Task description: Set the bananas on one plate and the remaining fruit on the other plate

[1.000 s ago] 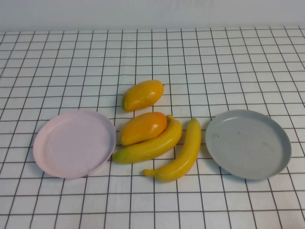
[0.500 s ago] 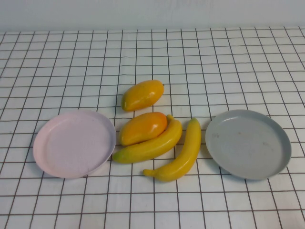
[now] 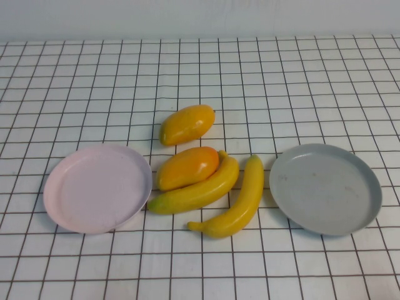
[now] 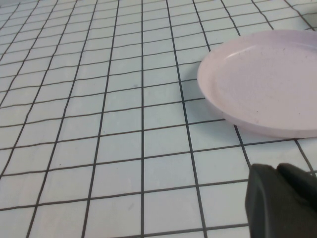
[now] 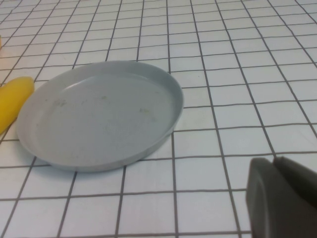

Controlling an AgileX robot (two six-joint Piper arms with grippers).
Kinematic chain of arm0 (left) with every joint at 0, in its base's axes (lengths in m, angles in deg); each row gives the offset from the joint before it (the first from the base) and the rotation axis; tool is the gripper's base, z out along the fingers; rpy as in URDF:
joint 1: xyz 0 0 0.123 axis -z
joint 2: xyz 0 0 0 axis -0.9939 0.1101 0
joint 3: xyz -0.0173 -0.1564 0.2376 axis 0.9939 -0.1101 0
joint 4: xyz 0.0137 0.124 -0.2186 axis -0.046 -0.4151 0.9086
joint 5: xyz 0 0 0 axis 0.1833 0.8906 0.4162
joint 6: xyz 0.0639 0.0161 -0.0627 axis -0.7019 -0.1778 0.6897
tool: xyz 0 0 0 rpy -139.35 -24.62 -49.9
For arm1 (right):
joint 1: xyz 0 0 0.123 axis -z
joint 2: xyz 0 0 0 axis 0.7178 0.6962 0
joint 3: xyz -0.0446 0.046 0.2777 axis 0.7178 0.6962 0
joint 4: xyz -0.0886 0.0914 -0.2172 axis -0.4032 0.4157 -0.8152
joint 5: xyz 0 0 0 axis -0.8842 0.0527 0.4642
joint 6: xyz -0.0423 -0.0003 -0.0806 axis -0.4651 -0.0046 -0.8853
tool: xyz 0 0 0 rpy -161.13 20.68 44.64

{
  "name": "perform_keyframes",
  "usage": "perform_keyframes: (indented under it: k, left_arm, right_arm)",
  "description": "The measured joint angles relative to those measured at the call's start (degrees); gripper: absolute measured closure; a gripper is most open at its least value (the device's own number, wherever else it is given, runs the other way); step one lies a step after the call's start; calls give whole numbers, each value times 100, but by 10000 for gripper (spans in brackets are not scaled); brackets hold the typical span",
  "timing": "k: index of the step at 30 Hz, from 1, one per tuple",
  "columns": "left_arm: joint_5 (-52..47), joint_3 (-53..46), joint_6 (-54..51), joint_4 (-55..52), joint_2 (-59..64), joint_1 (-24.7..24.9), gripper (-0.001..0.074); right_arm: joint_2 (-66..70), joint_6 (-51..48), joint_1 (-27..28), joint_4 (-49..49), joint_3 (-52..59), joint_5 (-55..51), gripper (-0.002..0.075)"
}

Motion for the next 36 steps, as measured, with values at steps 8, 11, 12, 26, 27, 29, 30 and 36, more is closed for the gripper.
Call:
perform_keyframes:
  k: [8, 11, 12, 26, 27, 29, 30, 36]
  left_arm:
    - [0, 0, 0, 0, 0, 0, 738]
    - [0, 0, 0, 0, 0, 0, 738]
    - [0, 0, 0, 0, 0, 0, 738]
    - [525, -5, 1769, 2685, 0, 0, 738]
    - [643, -5, 2021, 3125, 0, 0, 738]
    - [846, -5, 2278, 3573, 0, 0, 738]
    - [947, -5, 2330, 3706, 0, 0, 738]
    - [1226, -5, 2370, 3921, 0, 0, 738]
  right_arm:
    - [0, 0, 0, 0, 0, 0, 742]
    - [0, 0, 0, 0, 0, 0, 742]
    - [0, 0, 0, 0, 0, 0, 742]
    - [0, 0, 0, 0, 0, 0, 742]
    - [0, 0, 0, 0, 0, 0, 742]
    - [0, 0, 0, 0, 0, 0, 742]
    - [0, 0, 0, 0, 0, 0, 742]
    - [0, 0, 0, 0, 0, 0, 742]
